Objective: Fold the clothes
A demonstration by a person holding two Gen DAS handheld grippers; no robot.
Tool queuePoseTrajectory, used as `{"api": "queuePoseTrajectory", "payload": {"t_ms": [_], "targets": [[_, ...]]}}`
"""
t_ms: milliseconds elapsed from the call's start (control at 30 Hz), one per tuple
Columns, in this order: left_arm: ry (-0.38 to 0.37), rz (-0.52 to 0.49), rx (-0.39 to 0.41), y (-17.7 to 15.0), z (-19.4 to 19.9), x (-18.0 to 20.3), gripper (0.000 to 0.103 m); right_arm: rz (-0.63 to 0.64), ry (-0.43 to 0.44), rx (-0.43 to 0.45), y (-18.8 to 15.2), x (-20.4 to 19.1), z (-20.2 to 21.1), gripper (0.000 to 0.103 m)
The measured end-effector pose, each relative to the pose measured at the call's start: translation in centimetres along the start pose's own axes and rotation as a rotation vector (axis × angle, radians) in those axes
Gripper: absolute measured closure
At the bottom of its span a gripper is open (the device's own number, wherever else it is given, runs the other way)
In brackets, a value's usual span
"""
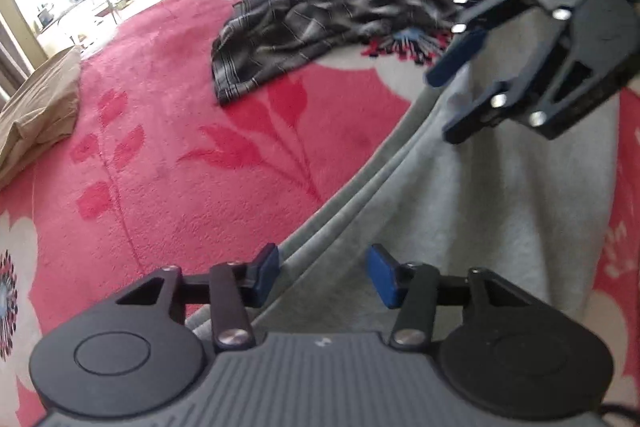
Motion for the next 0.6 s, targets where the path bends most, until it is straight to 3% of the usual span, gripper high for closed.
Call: {"api": "queuePoseTrajectory", "payload": {"t_ms": [300, 333, 433, 467, 600], "targets": [[-0.011, -0.109, 0.035, -1.3, -0.6, 0.7, 0.060, 0.116, 0.088, -0.153, 0.5, -1.4, -4.6, 0.063], [-0.005, -0.118, 0.042, -1.3, -0.6, 0.8, 0.066, 0.119, 0.092, -0.159, 0.5, -1.5, -4.8, 0.067], [0.023, -0.147, 0.063, -1.6, -0.4, 1.0, 0.087, 0.155, 0.063, -0.162, 0.6, -2.0, -4.5, 0.092], [0.042, -0.149, 0.075, -1.7, -0.2, 1.0, 0.093, 0.175, 0.041, -0.160, 0.6, -2.1, -4.1, 0.095], [0.074, -0.123, 0.118, -1.9, 0.9, 0.6, 0.098, 0.180, -0.014, -0.115, 0.8, -2.4, -2.5, 0.098]]}}
Point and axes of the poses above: each gripper's, at about its wrist camera, not at the fingertips, and z roughly against the way its jaws point, x to its right, y to its top, the point moved 8 cm from there along -z, roughly the way its jaws point
